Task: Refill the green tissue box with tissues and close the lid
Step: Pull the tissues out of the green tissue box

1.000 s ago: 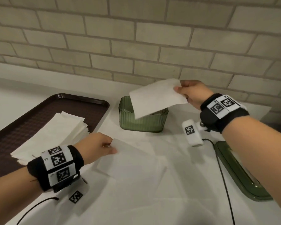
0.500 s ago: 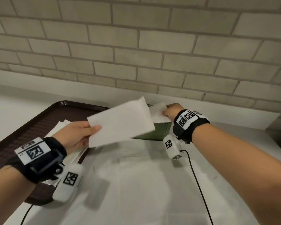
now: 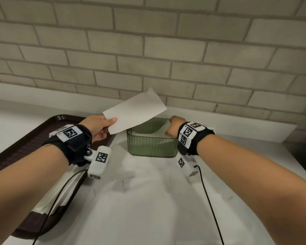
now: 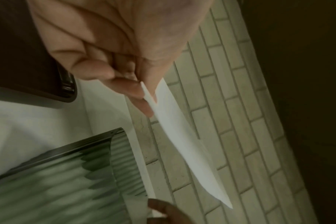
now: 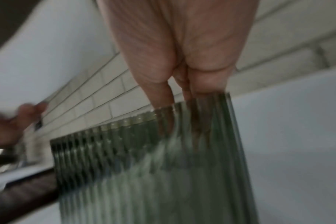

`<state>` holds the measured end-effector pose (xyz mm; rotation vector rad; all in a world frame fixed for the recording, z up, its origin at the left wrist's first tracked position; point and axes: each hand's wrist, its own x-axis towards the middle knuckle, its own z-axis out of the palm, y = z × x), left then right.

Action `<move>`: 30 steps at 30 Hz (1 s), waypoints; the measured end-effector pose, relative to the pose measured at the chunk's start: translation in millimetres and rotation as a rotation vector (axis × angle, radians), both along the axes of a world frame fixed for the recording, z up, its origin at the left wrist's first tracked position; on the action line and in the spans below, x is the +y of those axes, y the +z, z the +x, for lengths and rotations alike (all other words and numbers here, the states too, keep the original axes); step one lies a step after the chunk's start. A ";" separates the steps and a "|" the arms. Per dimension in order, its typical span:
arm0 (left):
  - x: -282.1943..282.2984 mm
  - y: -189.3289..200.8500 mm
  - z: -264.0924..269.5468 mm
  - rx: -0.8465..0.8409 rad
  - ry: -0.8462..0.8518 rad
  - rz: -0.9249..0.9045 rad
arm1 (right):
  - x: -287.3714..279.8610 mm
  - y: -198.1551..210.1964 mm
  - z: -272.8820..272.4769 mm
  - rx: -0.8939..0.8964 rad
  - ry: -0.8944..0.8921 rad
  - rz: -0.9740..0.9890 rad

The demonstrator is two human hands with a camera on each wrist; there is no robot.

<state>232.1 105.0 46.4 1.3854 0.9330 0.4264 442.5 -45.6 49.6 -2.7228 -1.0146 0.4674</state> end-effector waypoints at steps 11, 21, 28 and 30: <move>1.0 0.5 57.8 0.323 -0.148 0.367 | -30.8 31.6 14.0 0.842 -0.281 0.752; -2.2 -4.8 70.1 0.295 -0.070 0.559 | -21.6 -6.4 16.5 0.189 -0.089 0.442; -40.2 4.1 42.0 0.295 -0.247 0.766 | -19.2 -9.0 7.0 0.053 0.006 0.281; -61.5 1.3 29.2 0.421 -0.552 0.758 | -19.4 -7.4 4.6 0.020 0.020 0.237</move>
